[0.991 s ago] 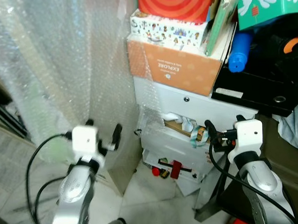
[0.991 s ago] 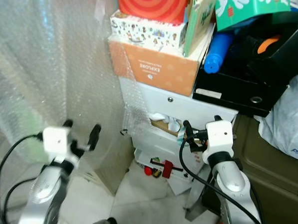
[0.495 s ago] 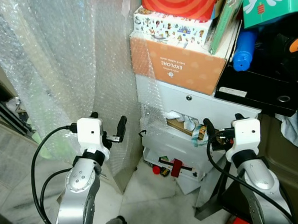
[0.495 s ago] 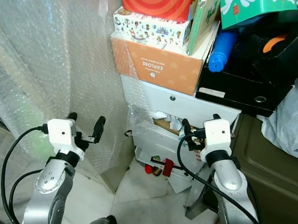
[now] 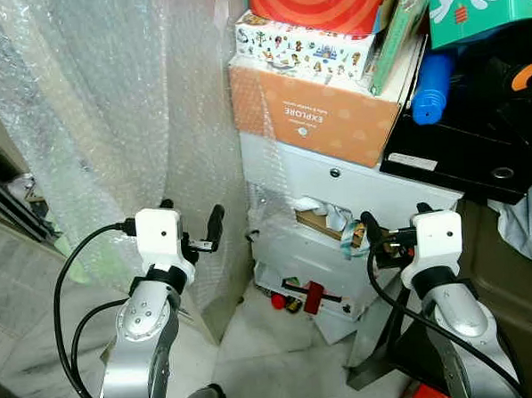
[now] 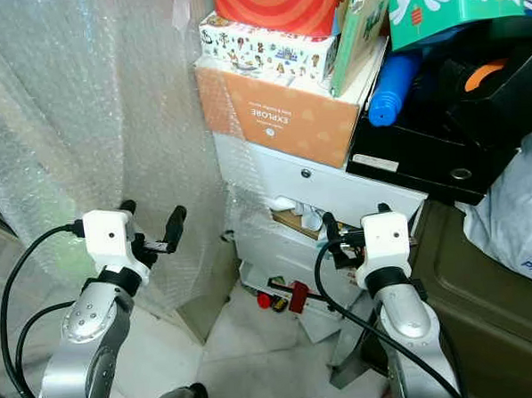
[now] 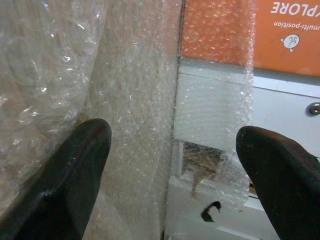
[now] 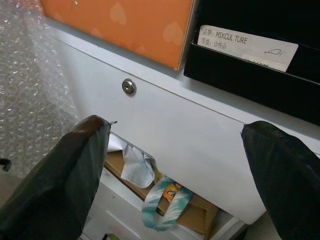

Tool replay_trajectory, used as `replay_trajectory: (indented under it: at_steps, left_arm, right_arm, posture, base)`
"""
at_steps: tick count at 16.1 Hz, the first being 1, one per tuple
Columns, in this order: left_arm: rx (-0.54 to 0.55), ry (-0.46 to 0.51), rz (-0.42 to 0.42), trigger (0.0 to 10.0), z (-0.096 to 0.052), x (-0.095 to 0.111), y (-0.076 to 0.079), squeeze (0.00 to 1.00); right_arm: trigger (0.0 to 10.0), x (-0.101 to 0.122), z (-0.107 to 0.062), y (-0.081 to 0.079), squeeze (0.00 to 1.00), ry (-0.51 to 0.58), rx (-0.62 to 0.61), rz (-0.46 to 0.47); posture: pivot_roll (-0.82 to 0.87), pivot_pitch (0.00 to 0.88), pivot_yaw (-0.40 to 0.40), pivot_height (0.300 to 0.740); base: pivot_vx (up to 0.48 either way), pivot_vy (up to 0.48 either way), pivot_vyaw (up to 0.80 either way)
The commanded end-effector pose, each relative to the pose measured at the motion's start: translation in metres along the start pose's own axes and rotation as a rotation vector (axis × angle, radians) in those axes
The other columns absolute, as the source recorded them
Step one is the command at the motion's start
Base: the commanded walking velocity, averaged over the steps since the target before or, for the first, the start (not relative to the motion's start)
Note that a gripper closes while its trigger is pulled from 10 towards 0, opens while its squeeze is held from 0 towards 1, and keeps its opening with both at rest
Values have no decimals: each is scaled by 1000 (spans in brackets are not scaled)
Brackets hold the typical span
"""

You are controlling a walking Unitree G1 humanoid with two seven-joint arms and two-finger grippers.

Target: Clean up the room

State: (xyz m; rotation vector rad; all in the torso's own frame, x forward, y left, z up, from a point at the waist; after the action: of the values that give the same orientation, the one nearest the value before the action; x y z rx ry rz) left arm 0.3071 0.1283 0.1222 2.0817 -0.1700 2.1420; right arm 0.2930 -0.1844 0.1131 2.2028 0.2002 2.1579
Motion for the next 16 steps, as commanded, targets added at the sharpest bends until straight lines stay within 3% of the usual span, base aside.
replay_trajectory:
  at_steps: [1, 13, 16]
  left_arm:
    - [28, 7, 5, 10000, -1, 5, -8, 0]
    - [17, -10, -3, 10000, -2, -1, -6, 0]
    - [16, -13, -4, 10000, -2, -2, -6, 0]
  right_arm:
    - [10000, 2, 0, -1, 0, 4, 10, 4]
    - [10000, 1, 1, -3, 0, 1, 19, 10]
    - [10000, 1, 1, -4, 0, 0, 19, 11]
  posture:
    - [-48, 111, -13, 740]
    - [-45, 108, -14, 740]
    - [-45, 111, -14, 740]
  base:
    - [0, 0, 0]
    - [-225, 0, 0]
    - [0, 0, 0]
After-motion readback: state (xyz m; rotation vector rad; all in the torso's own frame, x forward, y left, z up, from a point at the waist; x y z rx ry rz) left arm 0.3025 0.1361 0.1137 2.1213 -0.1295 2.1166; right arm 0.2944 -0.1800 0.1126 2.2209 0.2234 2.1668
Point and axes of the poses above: a point about 5 cm out from each wrist's last joint towards the gripper, its own z axis pointing out of the wrist towards the gripper, its own x axis along the axis of the wrist's last joint, y = z × x, the point moved 5 cm from there along z, pointing out of the wrist towards the gripper, and after that the axes turned 1 degree about z, right-handed, at the moved point
